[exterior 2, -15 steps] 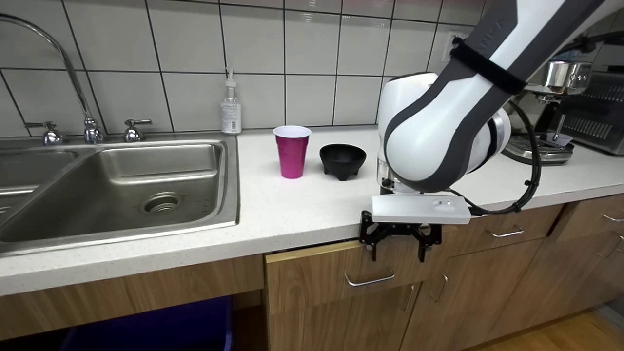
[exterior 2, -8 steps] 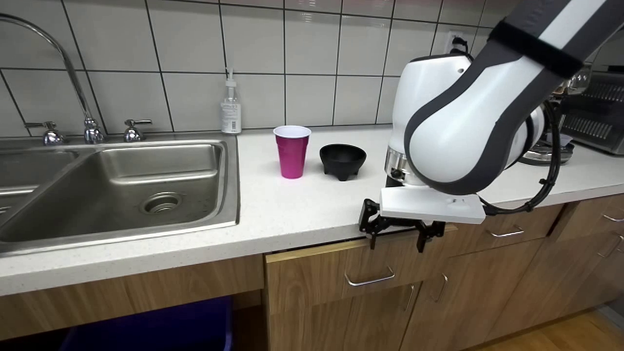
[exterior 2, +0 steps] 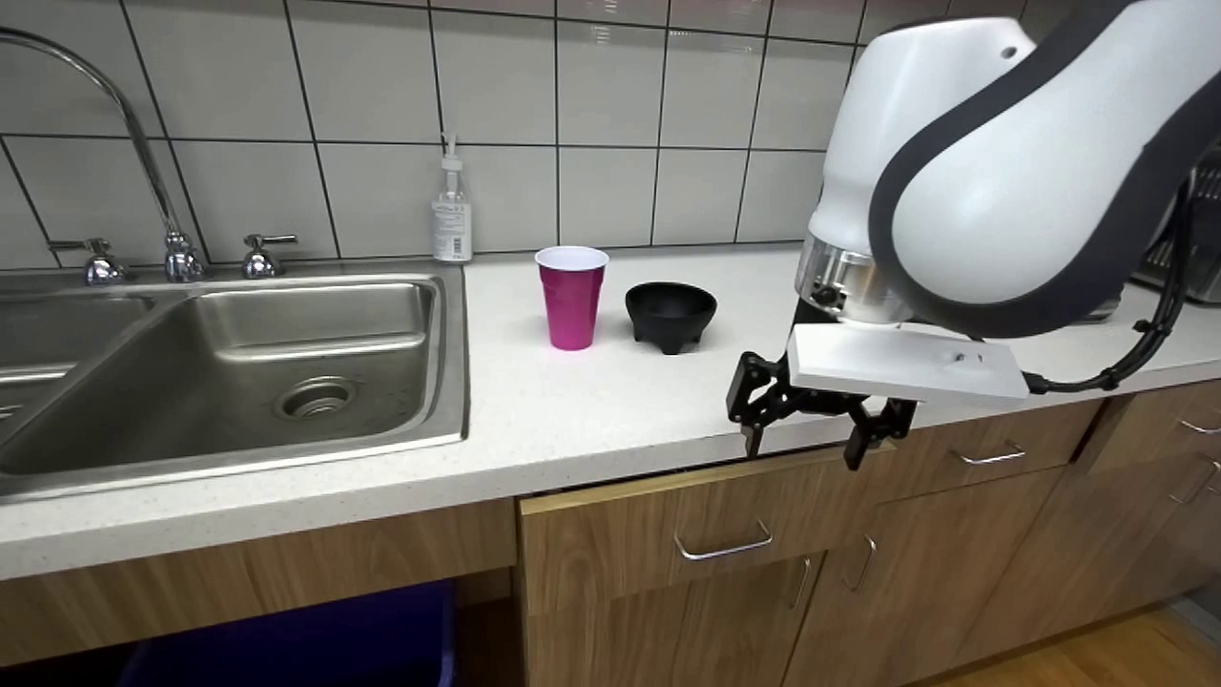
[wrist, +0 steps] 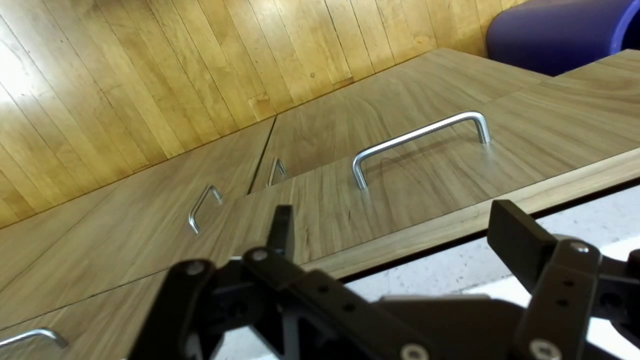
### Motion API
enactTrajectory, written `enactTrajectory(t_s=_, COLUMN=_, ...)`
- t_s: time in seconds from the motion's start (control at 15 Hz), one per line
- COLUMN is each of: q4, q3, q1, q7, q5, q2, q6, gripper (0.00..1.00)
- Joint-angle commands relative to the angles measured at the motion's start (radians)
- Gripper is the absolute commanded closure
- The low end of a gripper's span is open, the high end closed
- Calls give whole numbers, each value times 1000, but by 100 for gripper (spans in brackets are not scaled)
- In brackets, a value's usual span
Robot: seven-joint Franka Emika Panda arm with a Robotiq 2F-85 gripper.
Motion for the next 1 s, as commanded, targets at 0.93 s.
enactTrajectory(t_s=0.93, q4=-73, q3=92, q1=-100, q7=40, q5=-38, q2=-170, q6=-1, gripper=0)
